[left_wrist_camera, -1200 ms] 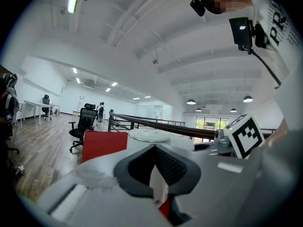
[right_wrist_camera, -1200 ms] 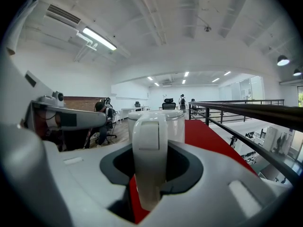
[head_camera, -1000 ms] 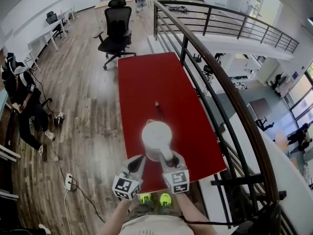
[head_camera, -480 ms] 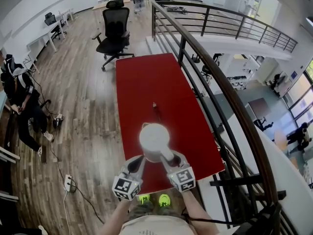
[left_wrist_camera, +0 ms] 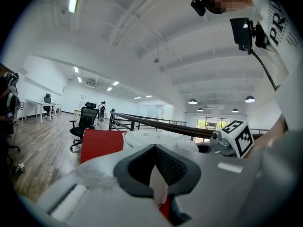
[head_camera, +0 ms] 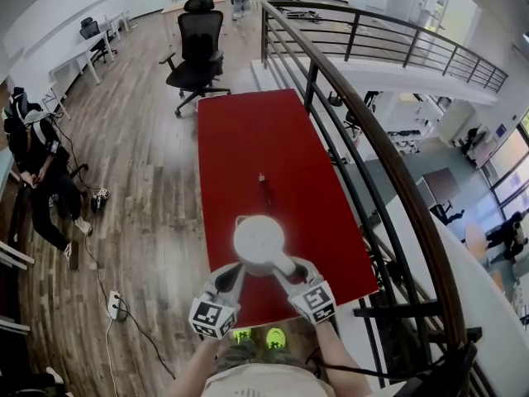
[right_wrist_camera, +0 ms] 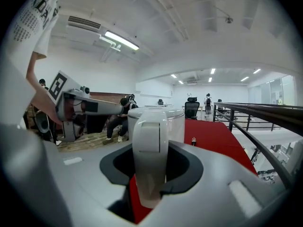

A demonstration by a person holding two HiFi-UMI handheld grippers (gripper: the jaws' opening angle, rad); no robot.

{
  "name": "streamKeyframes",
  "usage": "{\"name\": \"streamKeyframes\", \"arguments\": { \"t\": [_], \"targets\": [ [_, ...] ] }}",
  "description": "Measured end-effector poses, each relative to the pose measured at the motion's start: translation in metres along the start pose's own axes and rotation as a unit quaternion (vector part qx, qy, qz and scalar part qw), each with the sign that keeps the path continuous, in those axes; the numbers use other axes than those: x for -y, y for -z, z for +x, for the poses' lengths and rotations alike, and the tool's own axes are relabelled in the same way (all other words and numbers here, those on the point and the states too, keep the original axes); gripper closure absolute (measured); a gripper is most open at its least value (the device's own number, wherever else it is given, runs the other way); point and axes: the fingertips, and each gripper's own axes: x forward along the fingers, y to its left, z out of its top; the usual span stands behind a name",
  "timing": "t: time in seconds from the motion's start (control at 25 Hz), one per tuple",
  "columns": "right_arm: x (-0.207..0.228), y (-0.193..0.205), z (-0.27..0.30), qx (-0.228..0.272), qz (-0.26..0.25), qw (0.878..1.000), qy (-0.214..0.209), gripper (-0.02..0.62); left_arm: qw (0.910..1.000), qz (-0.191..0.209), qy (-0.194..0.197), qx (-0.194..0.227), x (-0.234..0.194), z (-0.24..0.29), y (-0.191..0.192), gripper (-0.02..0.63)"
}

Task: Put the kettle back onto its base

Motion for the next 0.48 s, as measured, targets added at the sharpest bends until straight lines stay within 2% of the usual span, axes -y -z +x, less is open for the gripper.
{"name": "streamKeyframes", "arguments": {
  "t": [0.48],
  "targets": [
    [-0.0034, 0.001, 0.0019, 0.018, 0.002, 1.0, -0.002, 0.468, 1.0, -0.001, -0.008, 0.0, 0.0063, 0.0044, 0.0034, 0.614]
  ]
}}
